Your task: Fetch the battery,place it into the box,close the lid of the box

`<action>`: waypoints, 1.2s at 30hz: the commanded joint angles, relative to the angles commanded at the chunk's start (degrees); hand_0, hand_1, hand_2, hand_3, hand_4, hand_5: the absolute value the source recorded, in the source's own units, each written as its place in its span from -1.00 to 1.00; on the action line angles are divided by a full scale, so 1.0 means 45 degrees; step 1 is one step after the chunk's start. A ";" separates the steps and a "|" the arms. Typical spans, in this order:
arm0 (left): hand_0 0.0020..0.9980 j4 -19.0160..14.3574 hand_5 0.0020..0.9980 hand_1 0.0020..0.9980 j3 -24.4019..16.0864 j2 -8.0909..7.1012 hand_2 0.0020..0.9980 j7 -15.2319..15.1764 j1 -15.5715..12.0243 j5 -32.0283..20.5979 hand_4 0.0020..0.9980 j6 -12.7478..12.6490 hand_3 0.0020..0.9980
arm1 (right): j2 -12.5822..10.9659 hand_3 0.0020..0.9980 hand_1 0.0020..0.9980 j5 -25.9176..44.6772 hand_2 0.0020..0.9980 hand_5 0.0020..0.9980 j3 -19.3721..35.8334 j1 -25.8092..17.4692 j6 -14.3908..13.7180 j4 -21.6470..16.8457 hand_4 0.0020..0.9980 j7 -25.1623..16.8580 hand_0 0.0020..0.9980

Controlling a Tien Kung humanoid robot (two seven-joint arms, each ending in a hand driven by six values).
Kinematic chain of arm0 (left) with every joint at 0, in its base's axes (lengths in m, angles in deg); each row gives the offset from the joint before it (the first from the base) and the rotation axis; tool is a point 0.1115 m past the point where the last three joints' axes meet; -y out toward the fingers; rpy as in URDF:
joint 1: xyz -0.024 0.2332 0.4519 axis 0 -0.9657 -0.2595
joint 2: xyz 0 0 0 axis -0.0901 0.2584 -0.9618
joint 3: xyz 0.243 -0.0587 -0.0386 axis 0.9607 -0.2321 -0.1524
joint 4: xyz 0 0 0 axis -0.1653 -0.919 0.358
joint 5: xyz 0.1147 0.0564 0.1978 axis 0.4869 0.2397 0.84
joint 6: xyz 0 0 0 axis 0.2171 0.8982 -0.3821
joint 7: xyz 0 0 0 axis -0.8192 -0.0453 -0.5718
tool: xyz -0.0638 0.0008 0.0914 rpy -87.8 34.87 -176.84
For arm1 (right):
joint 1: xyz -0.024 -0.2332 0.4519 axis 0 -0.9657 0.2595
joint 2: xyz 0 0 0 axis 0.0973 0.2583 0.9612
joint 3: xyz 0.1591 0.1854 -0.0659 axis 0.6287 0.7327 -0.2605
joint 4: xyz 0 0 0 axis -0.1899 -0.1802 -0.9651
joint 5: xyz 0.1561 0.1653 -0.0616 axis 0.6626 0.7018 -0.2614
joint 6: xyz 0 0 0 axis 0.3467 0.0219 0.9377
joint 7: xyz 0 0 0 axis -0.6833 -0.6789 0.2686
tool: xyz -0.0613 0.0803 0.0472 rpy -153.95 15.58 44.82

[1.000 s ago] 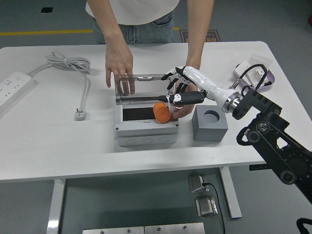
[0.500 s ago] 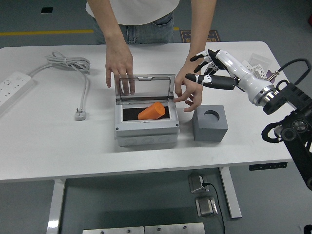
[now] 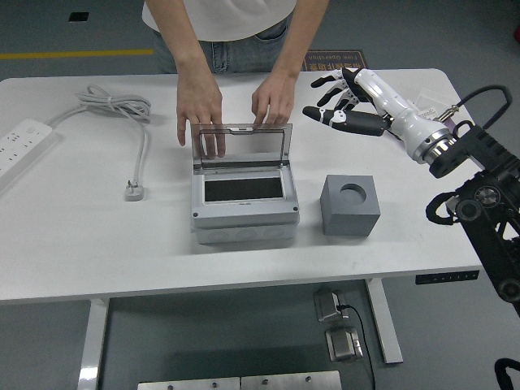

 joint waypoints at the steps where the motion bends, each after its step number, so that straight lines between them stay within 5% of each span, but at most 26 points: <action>1: 0.20 0.0000 -0.52 0.25 0.0005 -0.0004 0.24 -0.0001 0.0010 0.0005 0.44 0.0001 0.30 | 0.0018 0.39 -0.21 -0.0031 0.10 0.27 -0.0162 0.0232 -0.0055 0.0274 0.91 -0.0068 -0.25; 12: 0.20 0.0000 -0.52 0.25 0.0086 -0.0140 0.24 0.0040 0.0103 0.0056 0.44 0.0006 0.30 | 0.0103 0.39 -0.16 0.0048 0.12 0.33 -0.1780 0.2730 -0.0676 0.3693 0.91 -0.1237 -0.21; 25: 0.20 0.0000 -0.52 0.25 0.0222 -0.0279 0.24 0.0075 0.0267 0.0090 0.44 0.0012 0.30 | 0.0660 0.37 -0.07 -0.0015 0.14 0.33 -0.2824 0.4167 -0.1264 0.7432 0.91 -0.2347 -0.09; 36: 0.20 0.0000 -0.52 0.25 0.0263 -0.0303 0.24 0.0084 0.0315 0.0087 0.44 0.0016 0.30 | 0.1134 0.34 -0.06 0.0175 0.13 0.34 -0.3436 0.4342 -0.1547 0.8278 0.91 -0.2847 -0.07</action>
